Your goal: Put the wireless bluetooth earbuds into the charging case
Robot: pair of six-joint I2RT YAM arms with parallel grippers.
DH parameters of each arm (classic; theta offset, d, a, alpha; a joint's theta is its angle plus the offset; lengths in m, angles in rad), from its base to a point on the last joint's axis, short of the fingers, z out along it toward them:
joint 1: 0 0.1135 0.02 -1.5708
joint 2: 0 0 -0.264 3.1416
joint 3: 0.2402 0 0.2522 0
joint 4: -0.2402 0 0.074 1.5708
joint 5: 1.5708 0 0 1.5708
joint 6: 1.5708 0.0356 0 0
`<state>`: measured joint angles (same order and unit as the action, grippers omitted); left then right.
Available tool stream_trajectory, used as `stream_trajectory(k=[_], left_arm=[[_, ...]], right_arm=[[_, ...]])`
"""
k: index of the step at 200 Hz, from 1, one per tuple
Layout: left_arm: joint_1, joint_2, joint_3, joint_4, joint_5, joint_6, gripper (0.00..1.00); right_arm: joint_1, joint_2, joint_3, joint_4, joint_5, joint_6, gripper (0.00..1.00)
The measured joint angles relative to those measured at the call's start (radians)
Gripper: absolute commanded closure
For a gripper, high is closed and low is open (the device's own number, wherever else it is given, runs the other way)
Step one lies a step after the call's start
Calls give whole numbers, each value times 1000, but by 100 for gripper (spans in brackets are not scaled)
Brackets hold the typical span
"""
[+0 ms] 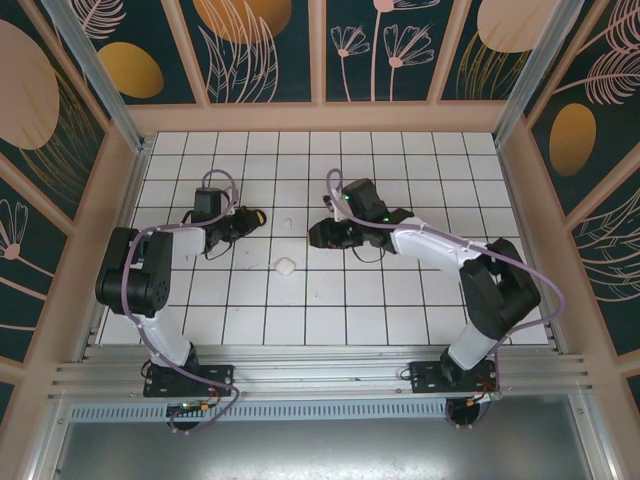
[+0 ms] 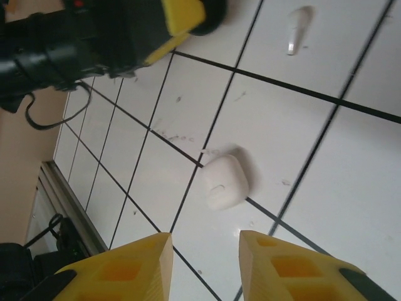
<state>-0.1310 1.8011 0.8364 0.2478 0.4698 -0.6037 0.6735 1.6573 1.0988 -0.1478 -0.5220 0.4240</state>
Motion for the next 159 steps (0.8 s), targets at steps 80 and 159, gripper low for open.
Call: stream_trajectory(k=[80, 159], left_arm=[[-2, 15, 40, -100, -93, 50, 50], [-2, -196, 67, -226, -210, 137, 41]], right_arm=[[65, 48, 40, -23, 23, -27, 65], [134, 93, 87, -71, 121, -65, 39]])
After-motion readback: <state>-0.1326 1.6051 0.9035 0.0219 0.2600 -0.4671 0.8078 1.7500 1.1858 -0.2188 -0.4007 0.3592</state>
